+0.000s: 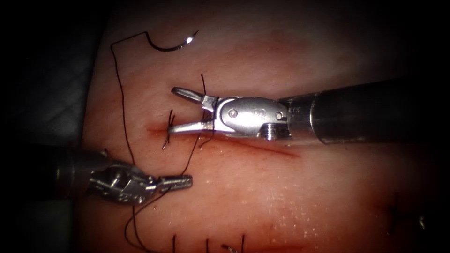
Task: Wound Closure
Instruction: Loop the suture twice around the right needle driver counter clockwise.
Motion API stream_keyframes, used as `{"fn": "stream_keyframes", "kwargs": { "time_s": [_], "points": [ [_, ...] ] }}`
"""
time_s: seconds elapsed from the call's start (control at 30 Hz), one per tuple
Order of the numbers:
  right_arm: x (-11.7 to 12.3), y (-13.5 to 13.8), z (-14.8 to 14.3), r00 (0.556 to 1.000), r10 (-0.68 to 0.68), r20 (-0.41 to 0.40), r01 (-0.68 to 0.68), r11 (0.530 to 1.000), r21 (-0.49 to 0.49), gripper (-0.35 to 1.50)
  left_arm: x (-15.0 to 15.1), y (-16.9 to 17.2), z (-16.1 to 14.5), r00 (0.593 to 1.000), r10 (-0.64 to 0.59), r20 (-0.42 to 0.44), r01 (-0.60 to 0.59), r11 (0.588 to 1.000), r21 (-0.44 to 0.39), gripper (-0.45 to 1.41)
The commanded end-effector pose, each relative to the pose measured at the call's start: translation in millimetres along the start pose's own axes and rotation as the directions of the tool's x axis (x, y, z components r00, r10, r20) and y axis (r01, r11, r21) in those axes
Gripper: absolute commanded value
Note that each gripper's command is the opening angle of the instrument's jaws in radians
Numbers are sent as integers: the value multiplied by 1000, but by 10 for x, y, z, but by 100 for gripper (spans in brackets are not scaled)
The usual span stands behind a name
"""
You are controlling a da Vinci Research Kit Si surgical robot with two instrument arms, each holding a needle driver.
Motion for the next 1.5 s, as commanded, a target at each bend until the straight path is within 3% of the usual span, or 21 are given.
{"fn": "stream_keyframes", "kwargs": {
  "time_s": [0.03,0.2,0.4,0.6,0.83,1.0,1.27,1.5],
  "points": [
    [-13,-1,5,1000,-12,24,12,1000,-3,113,4,2,6,1000,-2,0,2,1000,1,-45],
    [-36,-4,2,993,-57,104,56,998,13,113,28,-12,0,1000,-2,-3,2,1000,-2,-45],
    [-59,-9,-1,989,-75,126,69,996,47,109,47,-37,-14,1000,17,-11,-17,1000,-7,-45],
    [-67,-13,-1,990,-66,127,55,995,86,109,49,-69,-25,999,39,-21,-39,999,8,-45],
    [-63,-32,2,991,-68,119,44,981,188,106,14,-114,-25,998,19,-53,-17,999,27,-45],
    [-64,-38,2,995,-45,85,23,969,248,89,-15,-135,-13,997,6,-71,-4,1000,19,-45],
    [-66,-43,5,998,32,51,-49,925,376,83,-78,-142,11,994,2,-108,-6,999,-42,-45],
    [-61,-38,2,987,153,-54,-122,921,370,81,-115,-119,19,990,-53,-131,42,996,-83,-45]
  ]
}}
